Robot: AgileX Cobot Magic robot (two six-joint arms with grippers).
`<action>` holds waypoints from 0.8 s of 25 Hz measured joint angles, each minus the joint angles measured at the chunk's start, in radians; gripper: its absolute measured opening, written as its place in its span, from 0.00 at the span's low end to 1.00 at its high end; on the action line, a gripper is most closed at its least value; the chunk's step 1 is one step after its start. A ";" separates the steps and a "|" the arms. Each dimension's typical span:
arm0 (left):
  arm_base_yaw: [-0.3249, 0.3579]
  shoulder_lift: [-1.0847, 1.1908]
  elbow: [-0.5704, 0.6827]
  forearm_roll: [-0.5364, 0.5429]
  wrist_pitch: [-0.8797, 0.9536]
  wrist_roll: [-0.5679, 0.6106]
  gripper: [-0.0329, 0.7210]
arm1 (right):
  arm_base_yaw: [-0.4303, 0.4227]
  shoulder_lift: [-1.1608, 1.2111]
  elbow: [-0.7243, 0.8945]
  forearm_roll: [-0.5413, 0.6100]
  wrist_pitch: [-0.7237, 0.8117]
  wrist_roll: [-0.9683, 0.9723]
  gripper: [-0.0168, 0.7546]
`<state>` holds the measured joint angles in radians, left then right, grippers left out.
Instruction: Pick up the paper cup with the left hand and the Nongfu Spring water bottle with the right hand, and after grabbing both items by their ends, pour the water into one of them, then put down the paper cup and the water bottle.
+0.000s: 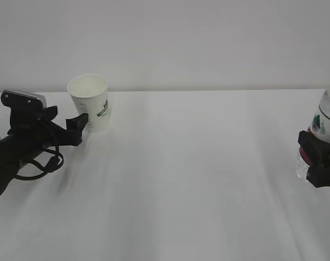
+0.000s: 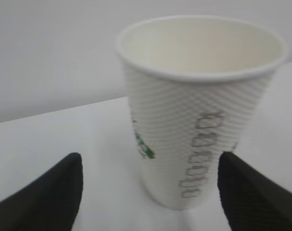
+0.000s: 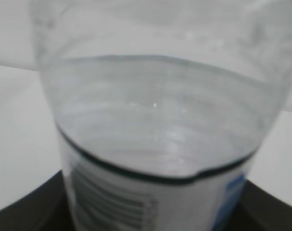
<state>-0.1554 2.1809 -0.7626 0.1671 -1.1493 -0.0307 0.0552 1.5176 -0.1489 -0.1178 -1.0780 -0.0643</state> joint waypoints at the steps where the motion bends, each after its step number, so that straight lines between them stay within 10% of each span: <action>1: 0.000 0.000 0.002 0.039 0.000 -0.002 0.90 | 0.000 0.000 0.000 0.000 0.000 0.000 0.65; 20: -0.002 0.035 -0.028 0.130 0.000 -0.016 0.94 | 0.000 0.000 0.000 -0.040 0.000 0.000 0.65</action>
<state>-0.1573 2.2161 -0.7907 0.2971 -1.1493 -0.0471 0.0552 1.5176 -0.1489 -0.1576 -1.0780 -0.0643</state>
